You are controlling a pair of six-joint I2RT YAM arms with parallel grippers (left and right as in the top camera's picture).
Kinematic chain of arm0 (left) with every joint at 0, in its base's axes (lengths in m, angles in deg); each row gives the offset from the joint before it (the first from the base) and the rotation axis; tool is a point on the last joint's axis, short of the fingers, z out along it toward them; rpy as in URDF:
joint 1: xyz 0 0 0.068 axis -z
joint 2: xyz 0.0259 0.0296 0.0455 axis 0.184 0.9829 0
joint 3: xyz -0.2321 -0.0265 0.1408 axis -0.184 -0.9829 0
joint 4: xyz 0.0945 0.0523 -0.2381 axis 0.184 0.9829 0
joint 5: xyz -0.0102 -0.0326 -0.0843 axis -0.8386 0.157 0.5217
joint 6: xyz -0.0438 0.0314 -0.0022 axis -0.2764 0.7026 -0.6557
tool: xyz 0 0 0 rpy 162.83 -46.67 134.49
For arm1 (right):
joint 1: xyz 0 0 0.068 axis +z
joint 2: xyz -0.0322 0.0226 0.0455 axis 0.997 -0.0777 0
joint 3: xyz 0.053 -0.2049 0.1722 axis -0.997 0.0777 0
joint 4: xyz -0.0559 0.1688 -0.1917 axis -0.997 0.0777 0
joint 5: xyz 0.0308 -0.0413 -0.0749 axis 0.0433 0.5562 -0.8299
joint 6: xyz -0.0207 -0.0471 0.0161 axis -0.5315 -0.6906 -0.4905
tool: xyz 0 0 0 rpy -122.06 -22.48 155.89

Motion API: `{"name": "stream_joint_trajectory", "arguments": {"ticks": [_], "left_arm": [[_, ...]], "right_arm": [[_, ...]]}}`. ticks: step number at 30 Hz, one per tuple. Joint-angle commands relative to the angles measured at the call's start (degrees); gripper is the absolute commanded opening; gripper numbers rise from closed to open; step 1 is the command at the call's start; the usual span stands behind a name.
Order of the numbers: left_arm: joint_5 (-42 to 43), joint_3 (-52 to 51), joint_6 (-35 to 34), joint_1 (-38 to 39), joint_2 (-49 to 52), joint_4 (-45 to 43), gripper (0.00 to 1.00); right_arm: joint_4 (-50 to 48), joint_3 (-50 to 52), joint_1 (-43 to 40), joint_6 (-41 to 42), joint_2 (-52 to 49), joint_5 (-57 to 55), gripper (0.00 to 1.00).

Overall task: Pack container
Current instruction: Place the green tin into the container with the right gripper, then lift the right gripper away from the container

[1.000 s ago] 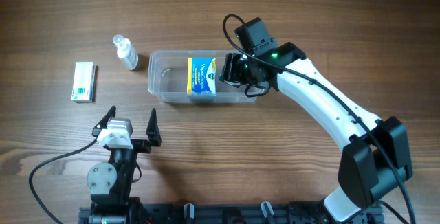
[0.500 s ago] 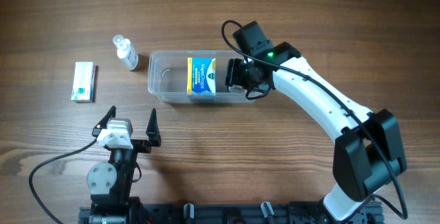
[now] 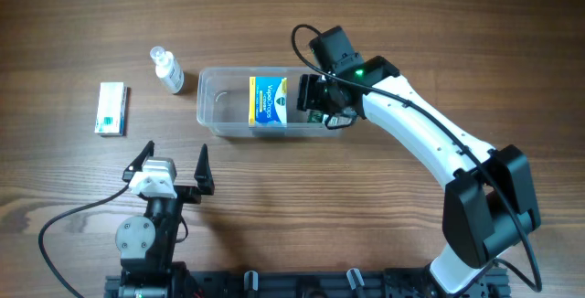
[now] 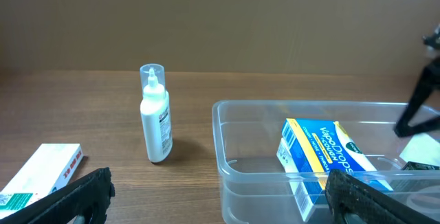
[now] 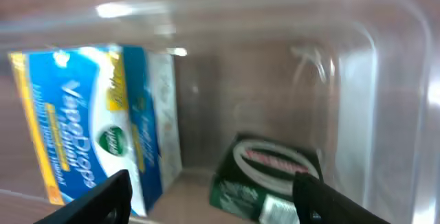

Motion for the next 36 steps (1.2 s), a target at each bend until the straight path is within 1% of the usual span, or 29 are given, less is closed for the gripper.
{"name": "stream_joint_trajectory", "arguments": {"ticks": [1, 5, 8, 10, 12, 13, 15, 17, 18, 20, 22, 23, 25, 29, 30, 33, 36], "left_arm": [[-0.3, -0.4, 0.9, 0.3, -0.4, 0.0, 1.0], [-0.3, -0.4, 0.9, 0.3, -0.4, 0.0, 1.0], [-0.3, -0.4, 0.9, 0.3, -0.4, 0.0, 1.0], [-0.3, -0.4, 0.9, 0.3, -0.4, 0.0, 1.0], [-0.3, -0.4, 0.9, 0.3, -0.4, 0.0, 1.0], [-0.3, -0.4, 0.9, 0.3, -0.4, 0.0, 1.0], [-0.3, -0.4, 0.9, 0.3, -0.4, 0.0, 1.0], [-0.3, -0.4, 0.9, 0.3, -0.4, 0.0, 1.0], [-0.3, -0.4, 0.9, 0.3, -0.4, 0.0, 1.0], [-0.3, -0.4, 0.9, 0.3, -0.4, 0.0, 1.0], [-0.3, -0.4, 0.9, 0.3, -0.4, 0.0, 1.0], [-0.3, -0.4, 0.9, 0.3, -0.4, 0.0, 1.0], [-0.3, -0.4, 0.9, 0.3, -0.4, 0.0, 1.0], [-0.3, -0.4, 0.9, 0.3, -0.4, 0.0, 1.0], [-0.3, -0.4, 0.9, 0.3, -0.4, 0.0, 1.0], [-0.3, -0.4, 0.9, 0.3, -0.4, 0.0, 1.0], [-0.3, -0.4, 0.9, 0.3, -0.4, 0.0, 1.0]], "right_arm": [[-0.3, -3.9, 0.0, -3.9, 0.6, -0.6, 0.76], [2.8, -9.2, -0.1, -4.1, 3.7, -0.6, 0.79], [7.8, -9.2, -0.1, -4.0, 4.2, -0.6, 0.78], [10.6, -9.2, -0.1, -2.7, 4.2, -0.1, 0.73], [13.0, -9.2, -0.1, -1.9, 4.2, 1.4, 0.65], [13.9, -9.2, -0.1, -1.2, 4.2, 1.1, 0.59], [13.9, -9.2, -0.1, -0.3, 4.2, 0.2, 0.52], [12.7, -9.2, -0.1, 0.1, 4.2, -1.6, 0.5], [11.5, -9.3, -0.1, 0.1, 4.6, -2.1, 0.51], [10.5, -10.2, -0.6, 0.3, 6.5, -5.2, 0.71], [11.3, -10.9, -2.7, 1.0, 10.1, -11.5, 0.92], [12.7, -10.9, -4.6, 2.1, 11.5, -14.1, 0.95], [16.3, -10.9, -9.7, 2.1, 12.5, -16.0, 1.0], [17.4, -9.8, -20.1, 2.2, 11.9, -16.0, 1.0], [17.4, -9.6, -22.8, 3.3, 11.3, -16.0, 1.0], [16.9, -9.0, -25.7, 3.2, 9.3, -16.0, 1.0], [16.6, -9.0, -26.6, 3.2, 5.0, -16.0, 1.0]]}}
